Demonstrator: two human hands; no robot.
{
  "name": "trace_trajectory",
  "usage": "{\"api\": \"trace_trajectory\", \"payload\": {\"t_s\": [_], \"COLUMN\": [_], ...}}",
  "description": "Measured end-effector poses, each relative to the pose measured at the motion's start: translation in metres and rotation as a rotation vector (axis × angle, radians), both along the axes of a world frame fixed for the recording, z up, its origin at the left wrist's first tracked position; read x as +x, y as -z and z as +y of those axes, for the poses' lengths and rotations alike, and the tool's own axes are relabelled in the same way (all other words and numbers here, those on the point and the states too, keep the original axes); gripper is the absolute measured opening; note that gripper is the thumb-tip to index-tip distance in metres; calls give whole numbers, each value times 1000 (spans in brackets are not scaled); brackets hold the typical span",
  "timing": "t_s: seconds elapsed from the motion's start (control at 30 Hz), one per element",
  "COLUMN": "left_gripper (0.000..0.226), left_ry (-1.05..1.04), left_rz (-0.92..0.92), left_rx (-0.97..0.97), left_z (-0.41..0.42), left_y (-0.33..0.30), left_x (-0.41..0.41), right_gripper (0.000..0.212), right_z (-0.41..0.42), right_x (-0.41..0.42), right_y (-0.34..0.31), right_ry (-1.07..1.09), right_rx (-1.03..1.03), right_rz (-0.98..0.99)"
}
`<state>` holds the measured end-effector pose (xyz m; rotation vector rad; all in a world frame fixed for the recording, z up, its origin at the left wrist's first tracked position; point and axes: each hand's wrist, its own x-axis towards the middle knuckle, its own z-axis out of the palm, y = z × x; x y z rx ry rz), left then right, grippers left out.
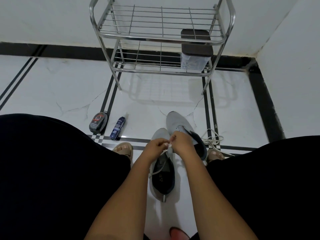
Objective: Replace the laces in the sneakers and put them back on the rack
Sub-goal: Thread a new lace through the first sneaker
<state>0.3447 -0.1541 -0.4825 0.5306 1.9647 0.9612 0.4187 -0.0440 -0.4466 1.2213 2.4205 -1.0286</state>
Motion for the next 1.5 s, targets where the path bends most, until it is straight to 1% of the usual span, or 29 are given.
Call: {"api": "trace_trajectory", "payload": {"t_s": [0.07,0.13,0.2,0.3,0.37,0.43,0.5,0.57,0.6,0.63,0.7,0.73,0.77,0.83,0.93,1.03,1.13,1.23,1.3,1.37,1.43,1.5], "left_gripper": [11,12,12,13,14,15,16,16,16,16,16,16,16,16,16,16,19,19,21,19,19,20], "left_ry": [-23,-54,-67,-101,-117,-181,-279,-328,-323,-312,-291,-291,-299,-338,-368,-396,-469,-527,-536,-529,-512,-512], "left_rz": [10,35,32,-11,-2,44,66,62,55,48,44,48,55,54,40,17,12,9,2,3,11,8], "left_rx": [14,-9,-42,-60,-80,-118,-136,-139,-142,-144,-164,-184,-203,-244,-279,-267,-216,-167,-152,-158,-180,-182], "left_z": [0,0,0,1,1,1,0,0,0,0,0,-1,-1,-2,-4,-5,-4,-4,-4,-4,-6,-7], "left_y": [3,6,8,12,16,19,21,25,26,28,30,32,33,35,36,39,39,38,35,33,33,35], "left_x": [0,-1,0,3,5,5,3,2,2,2,3,3,3,3,2,1,-3,-10,-11,-9,-6,-5], "right_gripper": [16,20,23,26,21,11,17,19,19,19,24,25,27,29,23,13,19,16,16,13,18,16], "right_z": [-1,-2,-2,-4,-7,-9,-15,-33,-42,-51,-64,-69,-70,-73,-80,-78,-75,-80,-83,-83,-82,-81], "right_x": [1,2,3,5,8,11,14,14,13,12,11,12,12,14,16,19,16,13,16,17,18,20], "right_y": [2,6,10,23,28,31,35,30,30,31,36,36,35,36,41,43,39,36,37,39,40,38], "right_ry": [67,178,310,395,460,520,475,408,367,311,225,196,182,168,183,237,323,278,303,404,548,624], "right_rx": [12,-15,-90,-166,-197,-175,-204,-376,-384,-314,-92,-13,21,16,-88,-193,-308,-302,-376,-496,-630,-718], "right_rz": [44,81,117,125,127,61,-102,-226,-269,-281,-247,-222,-210,-256,-310,-332,-261,-274,-254,-209,-159,-112]}}
